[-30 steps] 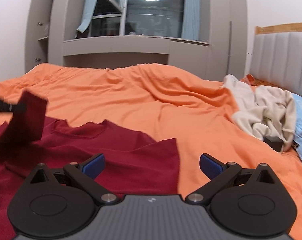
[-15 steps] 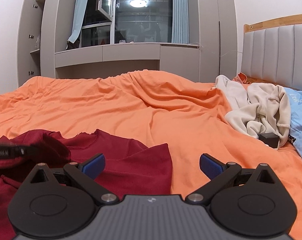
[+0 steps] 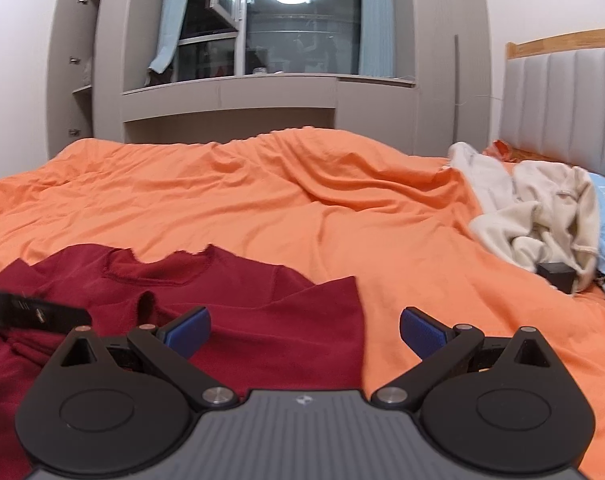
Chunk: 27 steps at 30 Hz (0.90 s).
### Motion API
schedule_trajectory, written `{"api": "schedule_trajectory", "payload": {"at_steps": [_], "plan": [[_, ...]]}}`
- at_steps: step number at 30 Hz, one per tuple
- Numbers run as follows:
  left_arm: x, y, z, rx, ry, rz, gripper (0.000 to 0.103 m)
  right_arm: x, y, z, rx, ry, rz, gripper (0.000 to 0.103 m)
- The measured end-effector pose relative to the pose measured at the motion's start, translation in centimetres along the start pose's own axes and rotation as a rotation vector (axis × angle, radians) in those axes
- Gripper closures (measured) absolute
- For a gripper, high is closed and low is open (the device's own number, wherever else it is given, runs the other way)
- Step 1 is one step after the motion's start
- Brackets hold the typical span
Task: Fold small clothes
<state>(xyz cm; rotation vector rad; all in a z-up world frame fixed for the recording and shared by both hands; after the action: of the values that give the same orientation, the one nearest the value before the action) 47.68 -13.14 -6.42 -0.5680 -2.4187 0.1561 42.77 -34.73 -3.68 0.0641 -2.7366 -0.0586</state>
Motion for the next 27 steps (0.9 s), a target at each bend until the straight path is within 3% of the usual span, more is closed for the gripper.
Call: {"api": "schedule_trajectory", "payload": {"at_steps": [3,6,10,17,22,27], "plan": [[1.8,1.7,-0.5,0.023,-0.013,-0.017,0.008,-0.2,1.1,0.1,-0.002,0.023,-0.1,0.0],[4.3,5.0,-0.8,0.024,-0.041,-0.118,0.002,-0.4,2.8,0.3,0.01,0.07,-0.21,0.0],[8.0,11.1,-0.7,0.1,-0.071,-0.254,0.001,-0.8,5.1,0.8,0.063,0.123,-0.286,0.0],[13.3,21.6,0.4,0.269,-0.113,-0.394,0.001,-2.8,8.8,0.5,0.083,0.159,-0.391,0.002],[14.4,25.9,1.6,0.491,-0.15,-0.267,0.002,-5.3,9.5,0.6,-0.016,0.228,-0.432,0.023],[12.8,25.3,1.4,0.42,-0.118,-0.225,0.008,-7.6,9.3,1.3,-0.089,0.291,-0.428,0.049]]}}
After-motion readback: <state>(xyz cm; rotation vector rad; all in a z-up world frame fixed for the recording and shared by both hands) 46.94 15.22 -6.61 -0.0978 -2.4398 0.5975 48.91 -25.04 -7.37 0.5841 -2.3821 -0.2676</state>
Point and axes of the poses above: each gripper's, at about its wrist camera, not at the fingertips, and x roughly against the way its jaws point, y to its left, z to its underside, the point moved 6 cm from there along -x, roughly the way its jaws point, and after that the axes turned 3 degrees about -x, right-handed, at the moved point
